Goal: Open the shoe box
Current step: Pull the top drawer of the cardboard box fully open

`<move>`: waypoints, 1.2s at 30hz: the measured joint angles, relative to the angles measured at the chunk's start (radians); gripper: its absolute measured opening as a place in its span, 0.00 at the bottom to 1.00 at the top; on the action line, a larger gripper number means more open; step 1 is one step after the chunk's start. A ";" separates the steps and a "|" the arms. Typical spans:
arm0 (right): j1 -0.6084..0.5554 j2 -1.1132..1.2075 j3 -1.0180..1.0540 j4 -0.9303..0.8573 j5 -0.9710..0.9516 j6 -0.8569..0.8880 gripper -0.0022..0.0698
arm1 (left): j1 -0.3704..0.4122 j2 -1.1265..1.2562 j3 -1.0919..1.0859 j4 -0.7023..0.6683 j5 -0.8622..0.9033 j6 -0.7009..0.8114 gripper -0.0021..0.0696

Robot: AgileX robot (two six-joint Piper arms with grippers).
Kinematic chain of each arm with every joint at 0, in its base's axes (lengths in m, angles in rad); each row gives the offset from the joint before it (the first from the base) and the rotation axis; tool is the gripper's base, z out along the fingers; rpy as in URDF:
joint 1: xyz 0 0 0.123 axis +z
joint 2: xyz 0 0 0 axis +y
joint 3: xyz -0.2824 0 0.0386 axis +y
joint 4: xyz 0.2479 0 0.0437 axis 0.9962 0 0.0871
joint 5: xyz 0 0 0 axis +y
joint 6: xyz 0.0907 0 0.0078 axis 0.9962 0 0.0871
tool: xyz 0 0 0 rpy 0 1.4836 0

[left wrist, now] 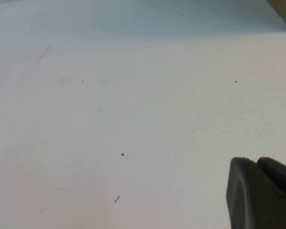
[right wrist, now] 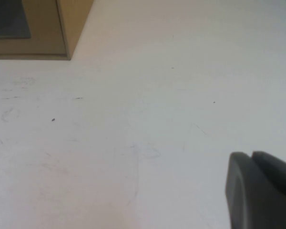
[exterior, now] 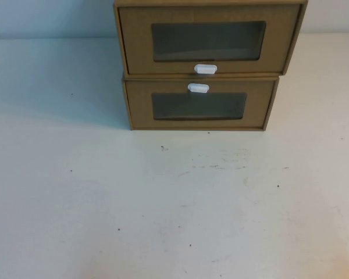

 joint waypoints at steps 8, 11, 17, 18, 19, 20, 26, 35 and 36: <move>0.000 0.000 0.000 0.000 0.000 0.000 0.01 | 0.000 0.000 0.000 0.000 0.000 0.000 0.02; 0.000 0.000 0.000 0.000 0.000 0.000 0.01 | 0.000 0.000 0.000 0.000 0.000 0.000 0.02; 0.000 0.000 0.000 0.000 0.000 0.000 0.01 | 0.000 0.000 0.000 0.000 0.000 0.000 0.02; 0.000 0.000 0.000 0.000 0.000 0.000 0.01 | 0.000 0.000 0.000 0.000 0.000 0.000 0.02; 0.000 0.000 0.000 0.000 0.000 0.000 0.01 | 0.000 0.000 0.000 0.000 0.000 0.000 0.02; 0.000 0.000 0.000 0.000 0.000 0.000 0.01 | 0.000 0.000 0.000 0.000 -0.002 0.000 0.02; 0.000 0.000 0.000 0.000 0.000 0.000 0.01 | 0.000 0.000 0.000 -0.120 -0.137 -0.175 0.02; 0.000 0.000 0.000 0.002 0.000 0.000 0.01 | 0.000 0.000 0.000 -0.233 -0.379 -0.387 0.02; 0.000 0.000 0.000 0.002 0.000 0.000 0.01 | 0.000 0.000 0.000 -0.235 -0.384 -0.399 0.02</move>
